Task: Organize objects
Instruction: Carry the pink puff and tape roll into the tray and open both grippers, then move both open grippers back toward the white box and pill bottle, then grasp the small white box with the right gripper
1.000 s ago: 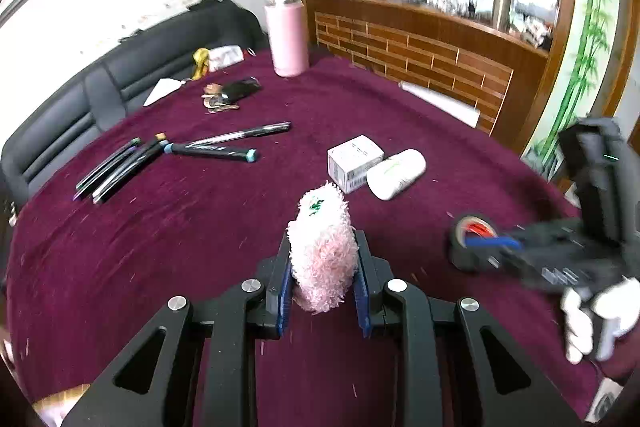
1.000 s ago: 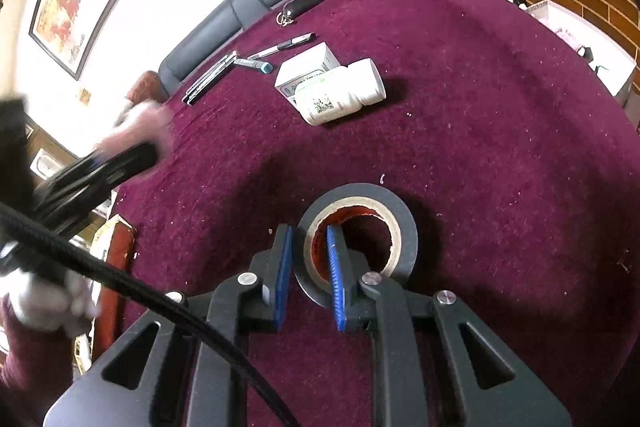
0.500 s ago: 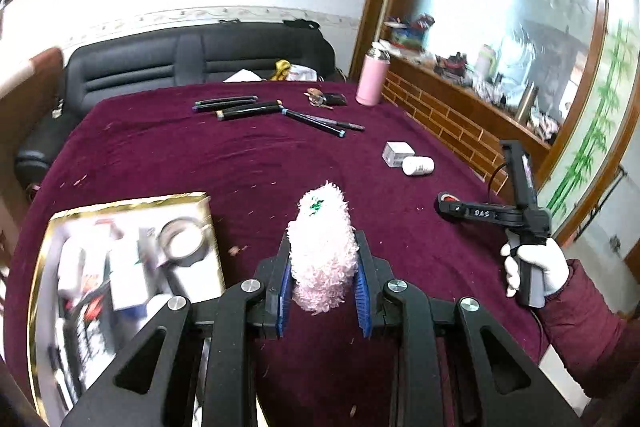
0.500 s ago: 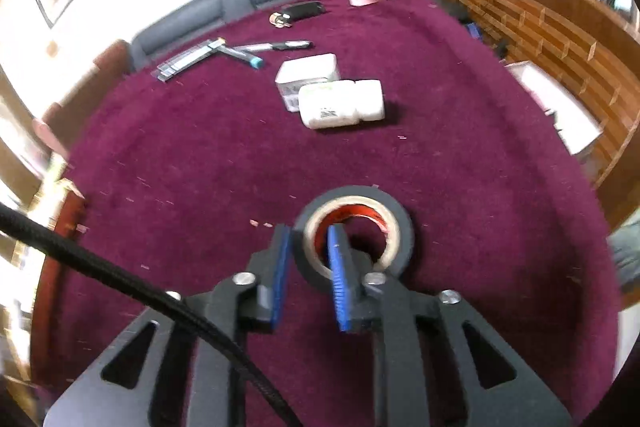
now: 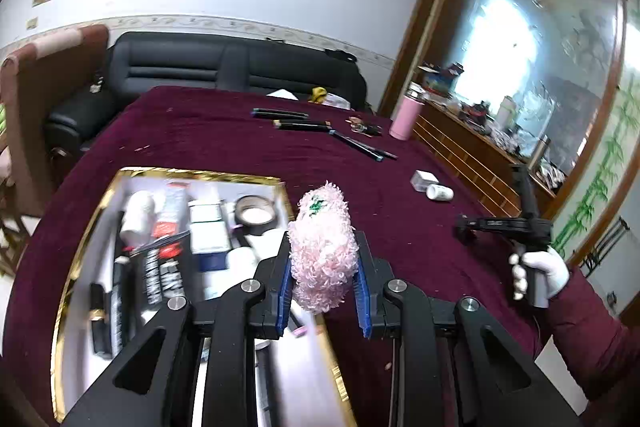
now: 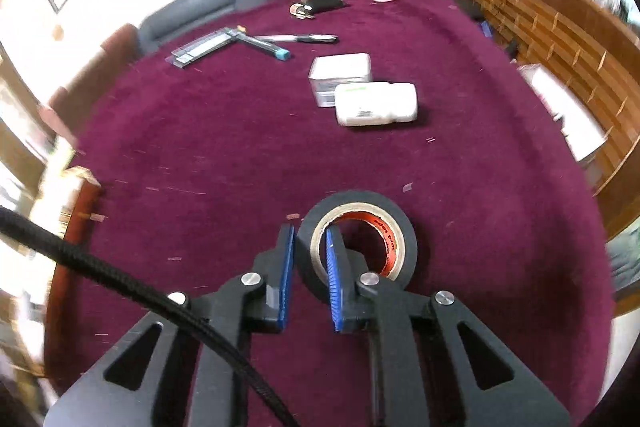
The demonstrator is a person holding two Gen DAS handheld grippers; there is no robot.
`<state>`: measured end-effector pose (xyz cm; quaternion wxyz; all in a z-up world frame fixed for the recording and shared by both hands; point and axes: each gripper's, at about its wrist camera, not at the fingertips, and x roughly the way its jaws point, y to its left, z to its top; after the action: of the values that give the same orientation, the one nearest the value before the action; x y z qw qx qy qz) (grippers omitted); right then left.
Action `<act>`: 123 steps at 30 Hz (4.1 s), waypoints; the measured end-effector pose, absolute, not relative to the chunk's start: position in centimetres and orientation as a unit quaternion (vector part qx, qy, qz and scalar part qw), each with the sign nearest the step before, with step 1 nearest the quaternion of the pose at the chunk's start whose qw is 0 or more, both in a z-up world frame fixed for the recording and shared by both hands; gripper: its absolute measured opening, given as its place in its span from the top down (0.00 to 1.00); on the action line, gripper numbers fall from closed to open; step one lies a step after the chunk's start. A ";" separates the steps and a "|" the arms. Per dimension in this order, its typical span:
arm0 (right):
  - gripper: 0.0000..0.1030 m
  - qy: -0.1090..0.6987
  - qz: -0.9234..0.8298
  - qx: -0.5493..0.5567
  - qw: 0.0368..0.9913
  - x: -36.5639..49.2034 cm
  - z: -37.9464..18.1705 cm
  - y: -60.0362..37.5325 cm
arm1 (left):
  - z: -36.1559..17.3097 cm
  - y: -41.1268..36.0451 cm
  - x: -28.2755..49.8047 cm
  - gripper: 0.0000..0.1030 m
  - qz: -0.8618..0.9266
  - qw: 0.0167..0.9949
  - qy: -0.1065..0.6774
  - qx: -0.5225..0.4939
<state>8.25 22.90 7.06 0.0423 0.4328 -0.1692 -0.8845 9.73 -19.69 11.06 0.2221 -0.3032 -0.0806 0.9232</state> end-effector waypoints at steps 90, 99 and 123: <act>0.53 -0.240 -0.872 0.412 0.113 12.9 8.1 15.4 | 6.3 2.5 7.8 0.27 0.874 0.179 0.184 -0.413; 0.53 -0.252 -0.877 0.405 0.063 12.3 8.6 21.1 | 3.0 4.1 4.2 0.27 0.852 0.172 0.162 -0.467; 0.52 -0.220 -0.845 0.485 -0.054 -10.3 6.9 28.4 | 0.6 2.2 2.8 0.02 0.866 0.182 0.104 -0.454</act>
<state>-10.33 28.42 6.90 -0.0541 0.4850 -0.2204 -0.8446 2.77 2.24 0.58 0.1824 -0.4538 0.1043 0.8660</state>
